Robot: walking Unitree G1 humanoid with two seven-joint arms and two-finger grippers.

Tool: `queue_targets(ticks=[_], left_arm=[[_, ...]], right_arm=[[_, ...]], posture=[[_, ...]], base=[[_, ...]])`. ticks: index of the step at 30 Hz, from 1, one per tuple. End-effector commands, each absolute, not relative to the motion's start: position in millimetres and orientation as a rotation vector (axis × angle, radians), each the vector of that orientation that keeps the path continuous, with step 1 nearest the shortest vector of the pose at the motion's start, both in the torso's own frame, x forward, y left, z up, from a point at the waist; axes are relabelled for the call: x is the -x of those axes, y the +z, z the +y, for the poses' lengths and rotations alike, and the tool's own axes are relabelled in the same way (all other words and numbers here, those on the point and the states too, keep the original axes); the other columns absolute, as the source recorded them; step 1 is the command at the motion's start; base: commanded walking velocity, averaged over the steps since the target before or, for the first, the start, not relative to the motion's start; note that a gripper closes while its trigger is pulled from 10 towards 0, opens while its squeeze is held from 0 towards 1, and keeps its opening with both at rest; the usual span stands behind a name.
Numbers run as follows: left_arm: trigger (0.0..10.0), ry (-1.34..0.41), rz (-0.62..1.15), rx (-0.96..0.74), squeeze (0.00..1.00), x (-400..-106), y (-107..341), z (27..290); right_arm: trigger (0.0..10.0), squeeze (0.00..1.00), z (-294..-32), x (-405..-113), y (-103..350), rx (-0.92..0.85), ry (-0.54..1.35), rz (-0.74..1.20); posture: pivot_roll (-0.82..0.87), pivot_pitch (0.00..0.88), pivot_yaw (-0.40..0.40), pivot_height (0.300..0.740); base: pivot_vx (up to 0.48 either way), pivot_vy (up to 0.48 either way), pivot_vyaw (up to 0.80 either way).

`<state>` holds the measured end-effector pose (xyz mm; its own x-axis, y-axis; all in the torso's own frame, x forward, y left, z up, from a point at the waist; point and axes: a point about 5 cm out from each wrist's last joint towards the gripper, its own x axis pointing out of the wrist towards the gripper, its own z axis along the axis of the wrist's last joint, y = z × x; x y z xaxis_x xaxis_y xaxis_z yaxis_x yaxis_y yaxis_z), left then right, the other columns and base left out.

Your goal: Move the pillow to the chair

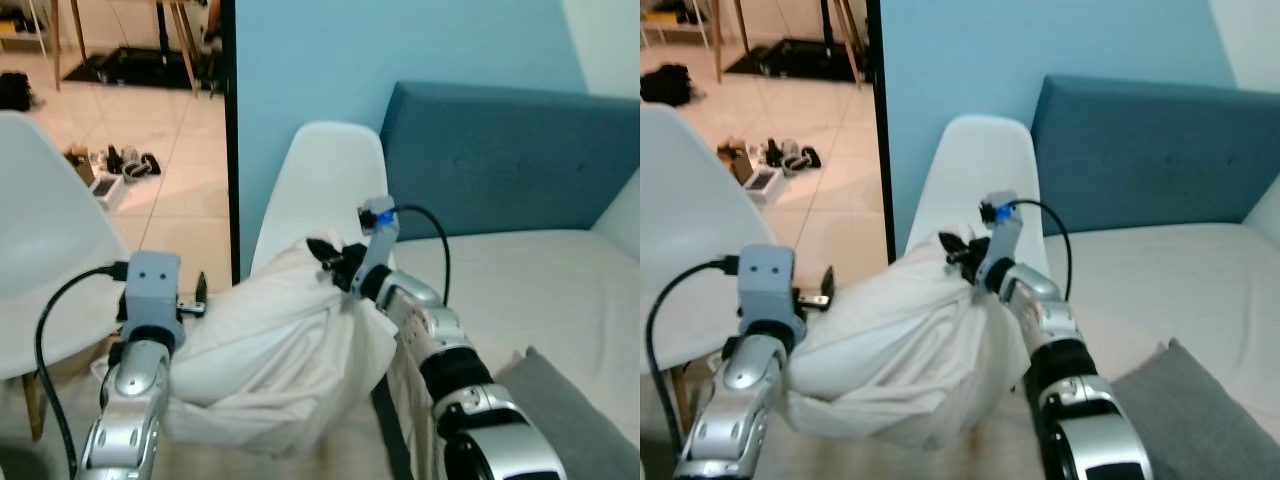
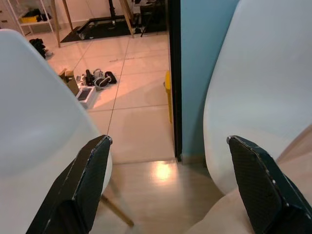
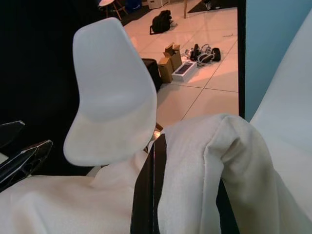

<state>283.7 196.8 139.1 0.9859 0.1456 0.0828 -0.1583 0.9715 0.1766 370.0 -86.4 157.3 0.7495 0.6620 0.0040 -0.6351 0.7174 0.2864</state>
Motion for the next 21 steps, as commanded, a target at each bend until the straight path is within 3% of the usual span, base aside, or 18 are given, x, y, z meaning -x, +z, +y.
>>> queue_targets(ticks=[1,5,7,9,11,13,21], left_arm=[[10.0,0.125,-0.06,-0.179,0.0,-284.4,136.4,189.5],[10.0,0.122,-0.061,-0.179,0.0,-284.4,136.7,188.9],[10.0,0.121,-0.062,-0.178,0.0,-284.2,136.8,188.8],[10.0,0.121,-0.062,-0.178,0.0,-284.2,136.8,188.8],[10.0,0.119,-0.059,-0.177,0.0,-284.1,136.1,188.2],[10.0,0.118,-0.058,-0.177,0.0,-283.9,135.7,187.4],[10.0,0.122,-0.057,-0.176,0.0,-283.1,135.4,187.8]], right_arm=[[10.0,0.0,-93.5,-377.6,200.8,-0.299,0.728,-0.076],[10.0,0.0,-88.8,-374.8,207.0,-0.331,0.783,-0.09],[10.0,0.0,-75.9,-360.6,217.1,-0.368,0.963,-0.12],[10.0,0.0,-75.9,-360.6,217.1,-0.368,0.963,-0.12],[10.0,0.0,-64.2,-337.4,237.2,-0.428,1.204,-0.21],[10.0,0.0,-62.6,-329.6,264.6,-0.532,1.289,-0.317],[10.0,0.0,-73.7,-347.0,301.1,-0.643,1.15,-0.426]], posture=[[-0.01,0.0,-0.107,0.74],[-0.01,0.0,-0.105,0.74],[-0.01,0.0,-0.104,0.74],[-0.01,0.0,-0.104,0.74],[-0.01,0.0,-0.101,0.74],[-0.01,0.0,-0.102,0.74],[0.0,0.0,-0.107,0.74]], base=[[0.48,0.0,0.0],[0.48,0.0,0.0],[0.48,0.0,0.0],[0.48,0.0,0.0],[0.48,0.0,0.0],[0.48,0.0,0.0],[0.48,0.0,0.0]])
